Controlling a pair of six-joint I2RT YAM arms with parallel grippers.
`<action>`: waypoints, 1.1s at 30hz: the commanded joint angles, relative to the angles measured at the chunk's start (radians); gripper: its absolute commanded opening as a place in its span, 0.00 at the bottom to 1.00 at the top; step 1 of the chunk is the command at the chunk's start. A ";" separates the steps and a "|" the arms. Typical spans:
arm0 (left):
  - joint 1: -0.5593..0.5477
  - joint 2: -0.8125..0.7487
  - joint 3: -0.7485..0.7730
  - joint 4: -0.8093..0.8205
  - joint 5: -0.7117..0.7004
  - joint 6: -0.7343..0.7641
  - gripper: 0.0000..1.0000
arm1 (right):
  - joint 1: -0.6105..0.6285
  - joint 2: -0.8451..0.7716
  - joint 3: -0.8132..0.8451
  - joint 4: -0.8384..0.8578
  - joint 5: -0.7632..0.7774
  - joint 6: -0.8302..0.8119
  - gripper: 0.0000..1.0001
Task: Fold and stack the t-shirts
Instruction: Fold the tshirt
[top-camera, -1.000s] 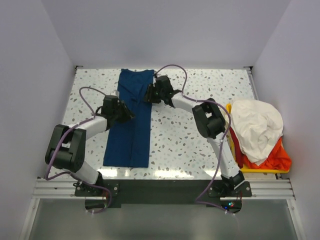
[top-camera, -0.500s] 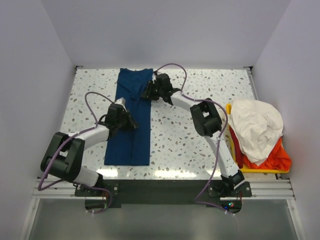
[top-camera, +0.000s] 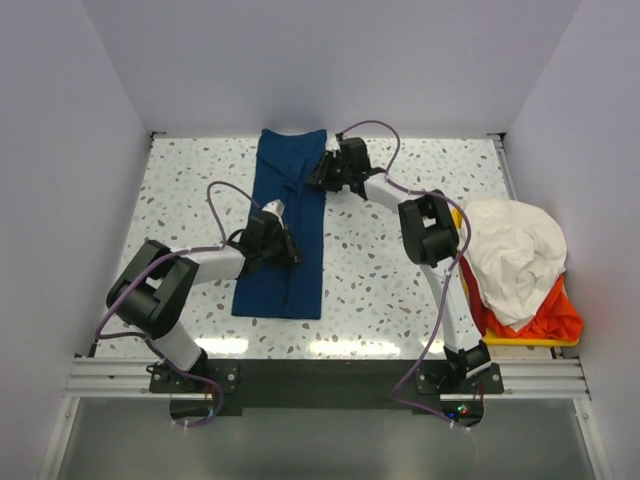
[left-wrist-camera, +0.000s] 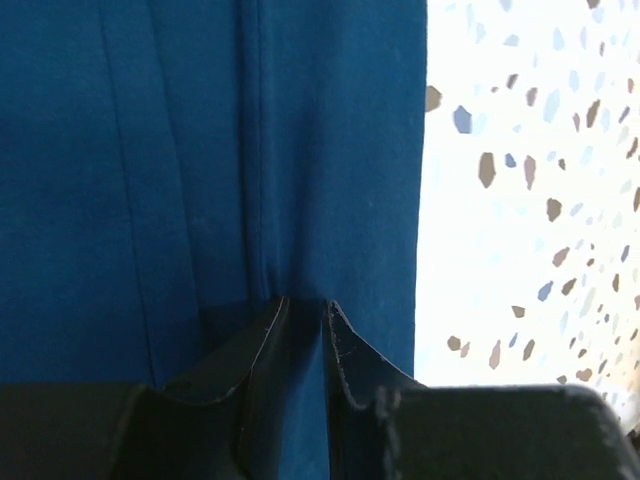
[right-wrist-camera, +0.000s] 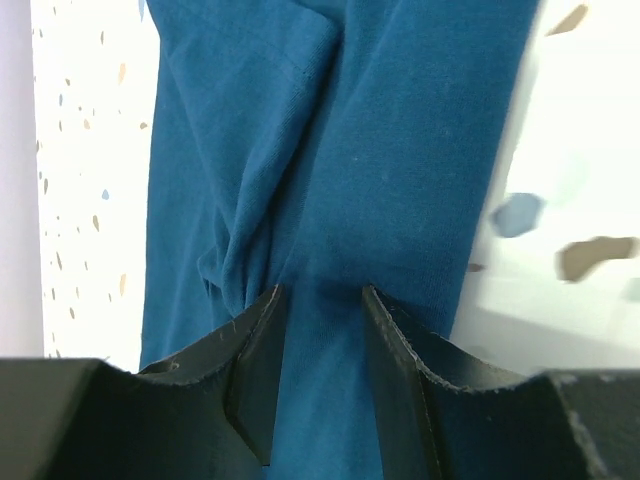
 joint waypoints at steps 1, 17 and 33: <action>-0.043 0.033 0.036 0.012 -0.001 -0.037 0.24 | -0.055 0.016 -0.010 -0.174 0.069 -0.051 0.42; -0.080 -0.097 0.162 -0.106 -0.024 0.003 0.25 | -0.103 -0.105 0.117 -0.340 -0.071 -0.131 0.49; 0.030 -0.662 -0.238 -0.405 -0.281 -0.101 0.48 | -0.025 -0.912 -1.029 -0.168 0.026 -0.025 0.51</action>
